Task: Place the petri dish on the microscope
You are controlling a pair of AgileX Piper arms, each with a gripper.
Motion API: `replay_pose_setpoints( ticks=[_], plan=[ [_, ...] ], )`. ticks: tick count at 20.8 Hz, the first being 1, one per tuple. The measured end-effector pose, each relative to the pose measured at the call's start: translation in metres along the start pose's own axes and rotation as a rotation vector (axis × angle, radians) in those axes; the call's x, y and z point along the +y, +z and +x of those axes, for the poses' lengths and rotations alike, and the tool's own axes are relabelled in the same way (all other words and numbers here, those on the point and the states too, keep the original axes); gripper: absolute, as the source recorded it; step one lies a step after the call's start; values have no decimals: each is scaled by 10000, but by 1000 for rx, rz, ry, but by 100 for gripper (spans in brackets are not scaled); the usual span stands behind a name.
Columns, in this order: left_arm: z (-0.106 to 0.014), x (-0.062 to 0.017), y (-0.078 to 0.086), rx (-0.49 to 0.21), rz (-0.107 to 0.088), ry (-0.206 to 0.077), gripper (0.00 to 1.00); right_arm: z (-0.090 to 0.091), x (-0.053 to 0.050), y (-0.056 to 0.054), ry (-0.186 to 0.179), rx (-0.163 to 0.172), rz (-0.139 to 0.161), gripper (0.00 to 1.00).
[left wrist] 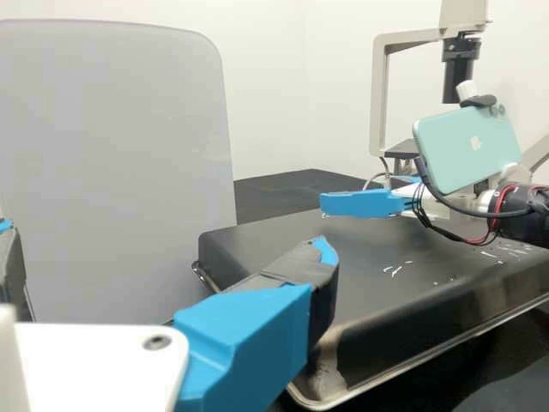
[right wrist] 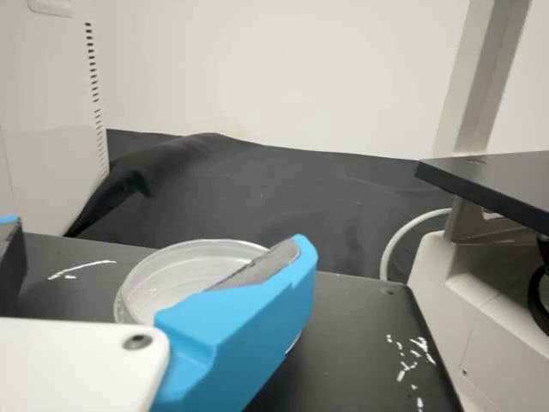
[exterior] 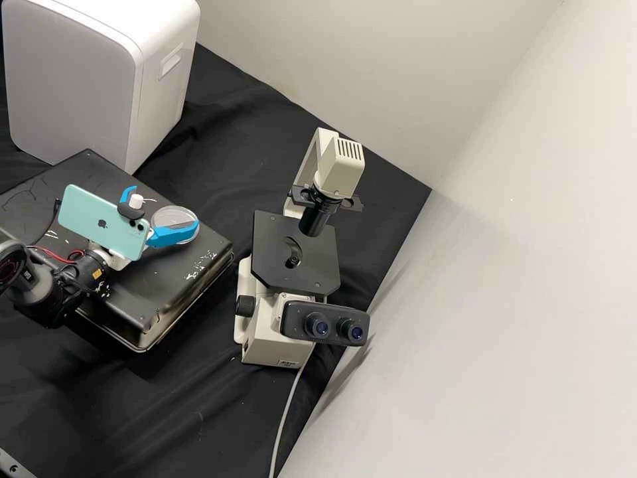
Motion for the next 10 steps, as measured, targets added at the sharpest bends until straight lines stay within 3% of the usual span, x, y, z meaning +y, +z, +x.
replay_pose_setpoints(
  ticks=[5,10],
  plan=[
    [0,0,0,0,0,0,100,31,71,72,21,-28,1,100],
    [0,0,0,0,0,0,100,105,82,184,20,-70,3,100]
  ],
)
